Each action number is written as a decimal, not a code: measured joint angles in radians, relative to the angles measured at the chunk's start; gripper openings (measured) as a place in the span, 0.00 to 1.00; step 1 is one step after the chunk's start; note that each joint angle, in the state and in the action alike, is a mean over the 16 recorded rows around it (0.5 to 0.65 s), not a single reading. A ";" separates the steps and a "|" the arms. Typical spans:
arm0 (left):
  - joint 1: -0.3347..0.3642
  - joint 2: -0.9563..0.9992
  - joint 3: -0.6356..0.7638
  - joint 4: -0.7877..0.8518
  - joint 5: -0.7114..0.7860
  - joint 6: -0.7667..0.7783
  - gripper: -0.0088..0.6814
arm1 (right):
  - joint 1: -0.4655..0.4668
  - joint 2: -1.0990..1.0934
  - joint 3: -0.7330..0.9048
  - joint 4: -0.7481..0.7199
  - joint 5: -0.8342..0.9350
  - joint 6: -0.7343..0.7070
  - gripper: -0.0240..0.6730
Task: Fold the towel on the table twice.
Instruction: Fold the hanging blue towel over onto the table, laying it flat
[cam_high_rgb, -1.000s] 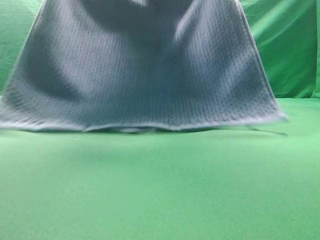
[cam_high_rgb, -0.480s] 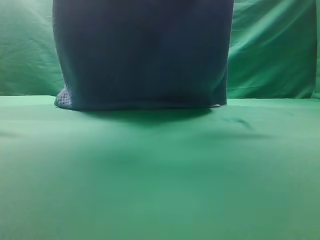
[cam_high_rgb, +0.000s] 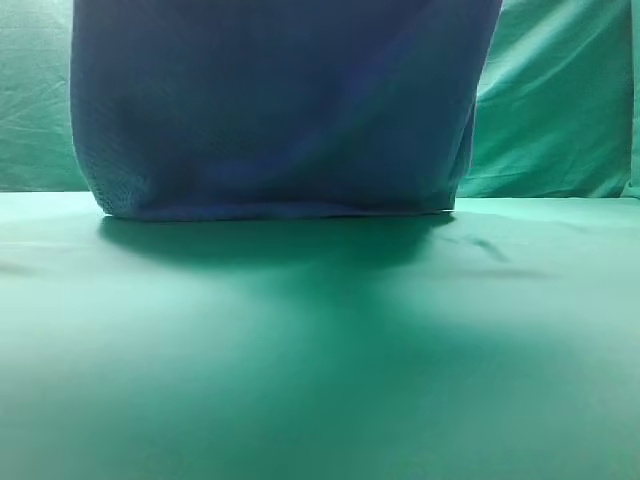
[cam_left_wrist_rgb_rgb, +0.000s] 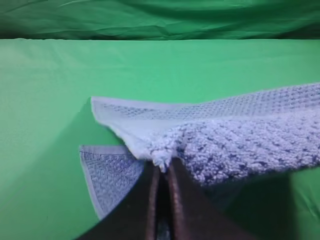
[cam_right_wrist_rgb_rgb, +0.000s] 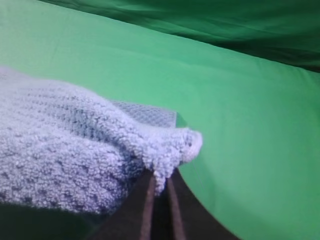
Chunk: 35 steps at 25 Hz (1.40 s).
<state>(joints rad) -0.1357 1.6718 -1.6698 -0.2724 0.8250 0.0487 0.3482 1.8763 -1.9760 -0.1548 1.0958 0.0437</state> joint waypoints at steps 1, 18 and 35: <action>0.000 -0.029 0.037 -0.006 -0.006 0.006 0.01 | 0.002 -0.024 0.027 0.007 0.004 0.000 0.03; -0.002 -0.526 0.698 -0.105 -0.052 0.093 0.01 | 0.165 -0.571 0.845 0.051 -0.175 0.132 0.03; -0.002 -0.862 1.144 -0.236 -0.039 0.125 0.01 | 0.413 -0.875 1.263 0.027 -0.189 0.384 0.03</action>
<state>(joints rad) -0.1373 0.8094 -0.5257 -0.5088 0.7861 0.1741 0.7610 1.0010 -0.7130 -0.1278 0.9066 0.4281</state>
